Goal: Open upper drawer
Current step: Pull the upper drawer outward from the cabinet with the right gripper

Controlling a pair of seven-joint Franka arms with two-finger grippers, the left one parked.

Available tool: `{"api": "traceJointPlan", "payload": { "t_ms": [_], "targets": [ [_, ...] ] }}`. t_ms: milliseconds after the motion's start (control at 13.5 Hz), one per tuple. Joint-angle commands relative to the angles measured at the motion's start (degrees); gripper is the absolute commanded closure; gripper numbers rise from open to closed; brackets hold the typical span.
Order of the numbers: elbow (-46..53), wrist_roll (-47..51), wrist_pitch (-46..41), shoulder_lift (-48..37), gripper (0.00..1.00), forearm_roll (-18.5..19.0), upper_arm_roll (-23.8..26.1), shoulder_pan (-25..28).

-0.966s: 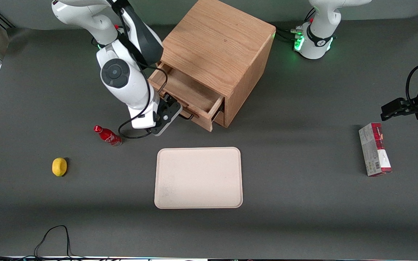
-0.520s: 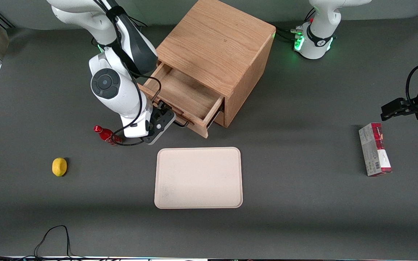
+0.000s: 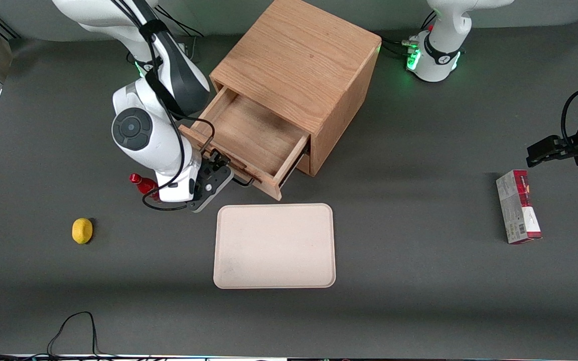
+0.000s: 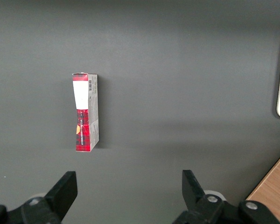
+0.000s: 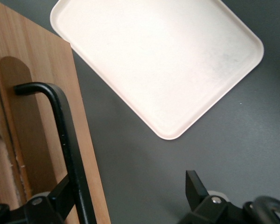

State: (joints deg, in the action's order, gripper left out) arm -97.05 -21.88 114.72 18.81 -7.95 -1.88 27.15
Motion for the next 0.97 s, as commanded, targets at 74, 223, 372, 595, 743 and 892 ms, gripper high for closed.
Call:
{"api": "traceJointPlan", "payload": {
  "t_ms": [74,223,372,595,743,892],
  "targets": [
    [4.8,-1.1,-0.8,3.2,0.0,0.8,0.0,-2.5],
    [5.8,-1.0,-0.8,4.0,0.0,1.2,0.0,-3.2],
    [6.4,-0.9,-0.8,4.7,0.0,1.2,0.0,-4.0],
    [7.8,-1.0,-0.8,5.5,0.0,2.3,0.0,-5.3],
    [8.0,-0.9,-0.8,5.6,0.0,2.3,0.0,-5.4],
    [8.3,-0.8,-0.8,5.9,0.0,2.3,0.0,-5.4]
  ]
}}
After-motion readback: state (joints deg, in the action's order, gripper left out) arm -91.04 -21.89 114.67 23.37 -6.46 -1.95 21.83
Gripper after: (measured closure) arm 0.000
